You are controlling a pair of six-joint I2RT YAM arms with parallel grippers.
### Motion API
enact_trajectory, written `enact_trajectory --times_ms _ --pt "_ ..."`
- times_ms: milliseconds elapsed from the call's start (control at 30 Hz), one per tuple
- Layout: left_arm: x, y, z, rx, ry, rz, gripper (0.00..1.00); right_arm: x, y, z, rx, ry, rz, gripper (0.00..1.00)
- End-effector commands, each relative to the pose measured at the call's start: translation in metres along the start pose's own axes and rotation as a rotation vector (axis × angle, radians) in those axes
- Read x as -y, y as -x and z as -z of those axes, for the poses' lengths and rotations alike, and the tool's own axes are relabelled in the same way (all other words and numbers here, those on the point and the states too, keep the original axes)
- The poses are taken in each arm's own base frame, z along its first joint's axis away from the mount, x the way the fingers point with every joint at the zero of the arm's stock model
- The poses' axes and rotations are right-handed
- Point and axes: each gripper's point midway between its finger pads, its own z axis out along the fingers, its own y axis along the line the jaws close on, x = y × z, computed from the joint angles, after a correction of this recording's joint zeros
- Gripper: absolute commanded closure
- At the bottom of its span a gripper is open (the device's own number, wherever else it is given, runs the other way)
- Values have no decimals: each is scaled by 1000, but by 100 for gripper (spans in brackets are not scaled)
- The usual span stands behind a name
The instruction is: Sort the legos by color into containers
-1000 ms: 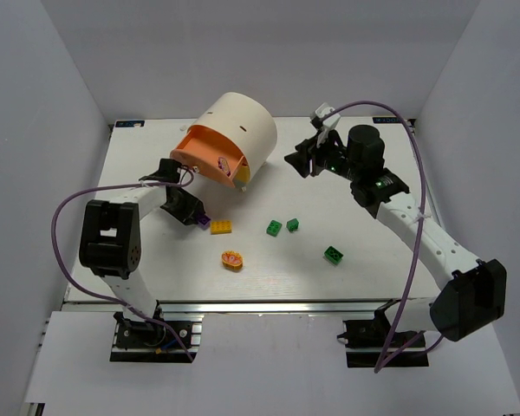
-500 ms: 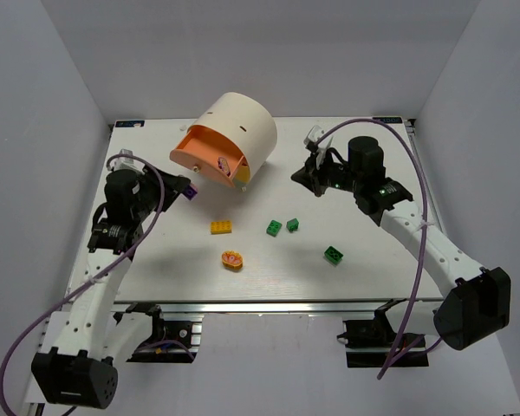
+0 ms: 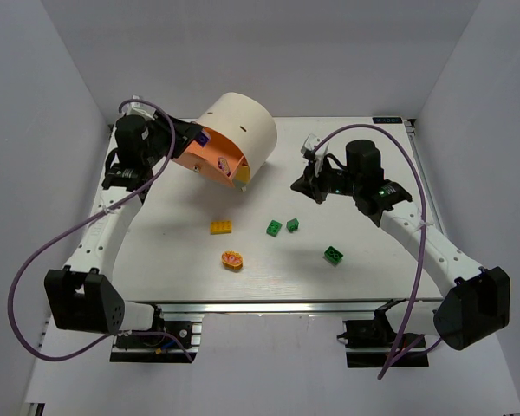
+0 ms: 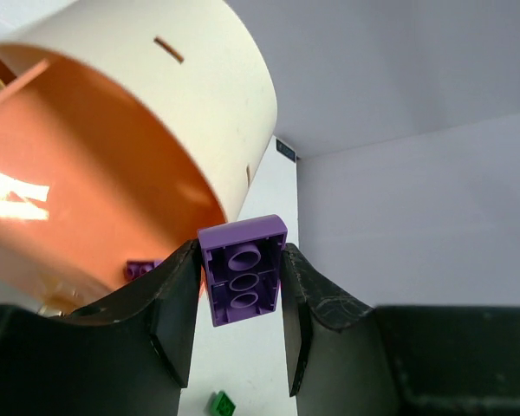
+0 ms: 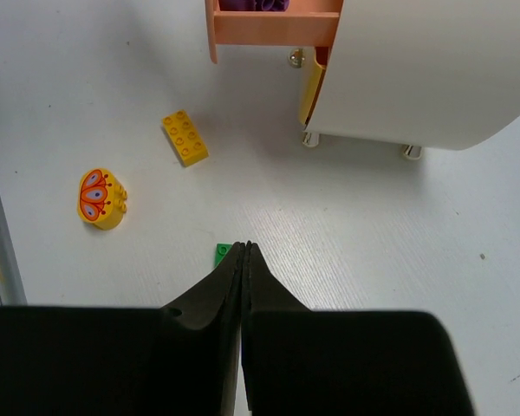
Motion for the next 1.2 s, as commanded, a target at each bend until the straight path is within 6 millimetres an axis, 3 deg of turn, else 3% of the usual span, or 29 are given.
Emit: enact_trajectory --times_ms 0,100,133,200,333,367,467,533,567,600,667,700,733,800,900,1033,1067,1167 --pt "16 16 -2 42 -7 18 84 -3 8 5 22 10 34 100" --pt "4 14 -3 44 33 30 66 -4 7 7 24 -1 43 100" --pt "0 11 -4 38 43 33 53 -4 8 9 27 0 49 100" --pt "-2 9 -6 28 46 31 40 -6 8 8 30 9 55 96" --pt "2 4 -15 -17 24 37 29 -16 12 7 43 87 103 70" --pt "4 6 -16 -16 14 38 28 -21 14 6 51 123 125 59" --pt "14 11 -20 -14 -15 35 27 -40 21 5 86 251 182 50" --pt "24 18 -20 3 -37 27 33 -50 31 4 136 334 216 55" --pt "30 23 -18 19 -49 19 39 -54 35 2 158 364 248 66" --pt "32 29 -14 33 -54 16 59 -59 42 3 190 405 268 73" --pt "44 45 0 88 -64 -5 79 -63 57 -8 232 437 326 89" --pt "47 50 6 111 -55 -37 94 -60 62 -13 238 438 334 93" --pt "45 50 13 112 -25 -49 99 -61 74 -24 243 450 347 97" --pt "52 57 34 154 -10 -98 100 -50 82 -36 218 406 316 100" --pt "34 38 56 117 51 -92 100 -33 86 -54 180 321 260 100" --pt "-14 3 73 23 222 -15 100 -5 86 -58 170 126 190 100" --pt "-21 -2 75 13 244 2 100 6 77 -60 142 56 167 100" --pt "-43 -17 80 -7 312 65 100 24 77 -51 143 -74 124 100"
